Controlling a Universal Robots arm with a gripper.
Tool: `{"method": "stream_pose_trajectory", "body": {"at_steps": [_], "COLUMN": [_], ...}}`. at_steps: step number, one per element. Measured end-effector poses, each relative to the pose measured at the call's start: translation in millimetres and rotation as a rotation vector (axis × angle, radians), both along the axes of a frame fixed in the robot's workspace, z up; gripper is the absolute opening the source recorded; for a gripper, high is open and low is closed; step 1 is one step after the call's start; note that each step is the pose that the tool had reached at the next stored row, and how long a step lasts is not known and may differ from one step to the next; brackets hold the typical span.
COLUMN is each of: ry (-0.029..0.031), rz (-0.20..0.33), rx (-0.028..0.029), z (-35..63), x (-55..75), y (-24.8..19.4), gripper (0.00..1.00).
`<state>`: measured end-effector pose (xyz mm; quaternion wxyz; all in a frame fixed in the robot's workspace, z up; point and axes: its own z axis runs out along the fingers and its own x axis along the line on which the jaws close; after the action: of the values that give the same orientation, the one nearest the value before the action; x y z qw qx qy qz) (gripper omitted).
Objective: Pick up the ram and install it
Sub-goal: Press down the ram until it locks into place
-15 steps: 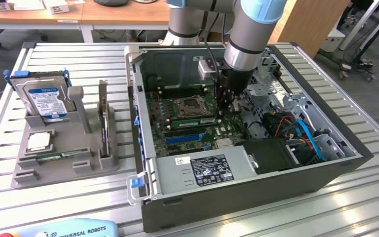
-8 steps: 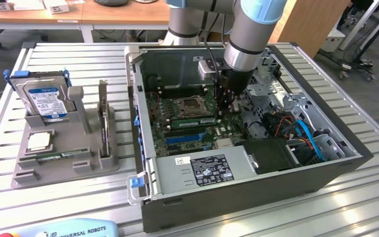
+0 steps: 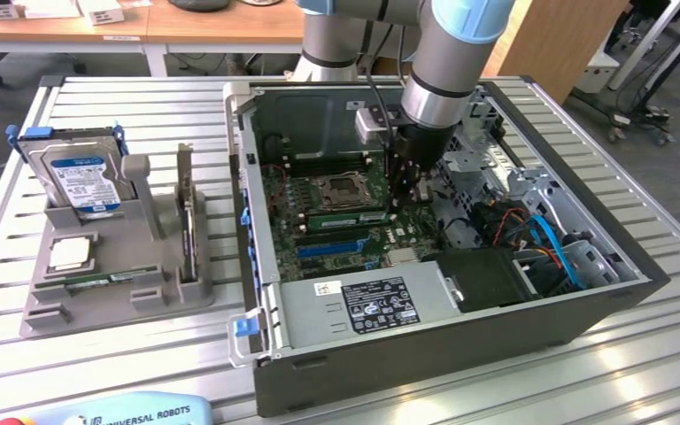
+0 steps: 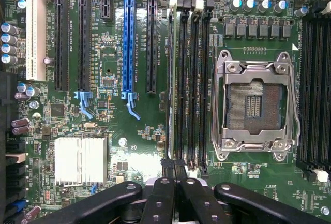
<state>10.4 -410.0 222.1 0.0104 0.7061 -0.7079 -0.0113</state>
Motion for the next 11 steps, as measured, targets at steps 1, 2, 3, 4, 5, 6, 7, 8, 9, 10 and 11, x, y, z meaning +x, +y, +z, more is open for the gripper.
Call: {"method": "stream_pose_trajectory", "body": {"at_steps": [1, 2, 3, 4, 5, 6, 7, 8, 9, 10, 11], "ry": [0.0000, 0.0000, -0.0001, 0.0000, -0.0001, -0.0002, 0.0000, -0.0001, 0.0000, -0.0001, 0.0000], "rz": [0.000, 0.000, 0.000, 0.000, 0.000, 0.000, 0.000, 0.000, 0.000, 0.000, 0.000], "rx": [0.0000, 0.0000, 0.0001, 0.0001, 0.0003, 0.0008, 0.0014, 0.0006, 0.0001, 0.0004, 0.0003], "z": [0.0, 0.0, 0.0, -0.1, 0.0, 0.5, 1.9, 4.2, 6.9, 9.1, 11.5], "x": [0.0, 0.0, 0.0, 0.0, 0.0, 0.0, 0.0, 0.0, 0.0, 0.0, 0.0], "y": [0.0, 0.0, 0.0, 0.0, 0.1, 0.1, 0.2, 0.1, 0.0, 0.1, 0.0], "gripper": [0.10, 0.10, 0.10, 0.10, 0.10, 0.10, 0.10, 0.10, 0.10, 0.10, 0.10]}}
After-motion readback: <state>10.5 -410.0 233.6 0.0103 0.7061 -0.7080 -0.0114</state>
